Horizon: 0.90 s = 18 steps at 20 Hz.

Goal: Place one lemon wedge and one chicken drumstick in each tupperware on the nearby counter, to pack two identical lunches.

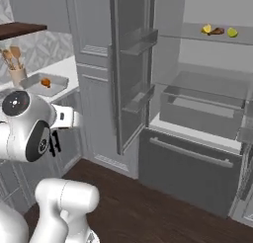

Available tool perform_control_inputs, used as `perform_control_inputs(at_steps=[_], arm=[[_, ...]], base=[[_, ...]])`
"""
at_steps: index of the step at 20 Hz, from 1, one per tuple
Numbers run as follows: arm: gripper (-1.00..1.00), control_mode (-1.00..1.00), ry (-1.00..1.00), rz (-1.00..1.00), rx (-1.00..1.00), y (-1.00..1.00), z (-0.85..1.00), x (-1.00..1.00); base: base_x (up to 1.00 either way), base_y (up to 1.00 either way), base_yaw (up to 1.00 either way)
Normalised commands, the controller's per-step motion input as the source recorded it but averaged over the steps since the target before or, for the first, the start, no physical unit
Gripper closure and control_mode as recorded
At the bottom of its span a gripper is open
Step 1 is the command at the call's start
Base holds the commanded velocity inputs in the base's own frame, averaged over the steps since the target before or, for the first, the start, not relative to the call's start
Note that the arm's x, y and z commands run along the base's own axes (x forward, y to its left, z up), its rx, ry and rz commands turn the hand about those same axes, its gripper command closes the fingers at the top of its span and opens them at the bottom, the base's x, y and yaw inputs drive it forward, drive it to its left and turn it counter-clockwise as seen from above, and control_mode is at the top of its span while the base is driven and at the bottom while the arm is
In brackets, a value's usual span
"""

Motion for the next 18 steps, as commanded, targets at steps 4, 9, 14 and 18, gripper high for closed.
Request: perform_control_inputs(at_steps=[4,9,14,18], arm=[[-1.00,1.00,0.00,0.00,0.00,0.00,0.00,0.00],[-1.00,1.00,0.00,0.00,0.00,0.00,0.00,0.00],[-1.00,1.00,0.00,0.00,0.00,0.00,0.00,0.00],[-1.00,1.00,0.00,0.00,0.00,0.00,0.00,0.00]], base=[[-0.24,-0.79,-0.50],[0.00,-0.59,-0.43],[0.43,-0.04,-0.26],[0.91,0.07,-0.13]])
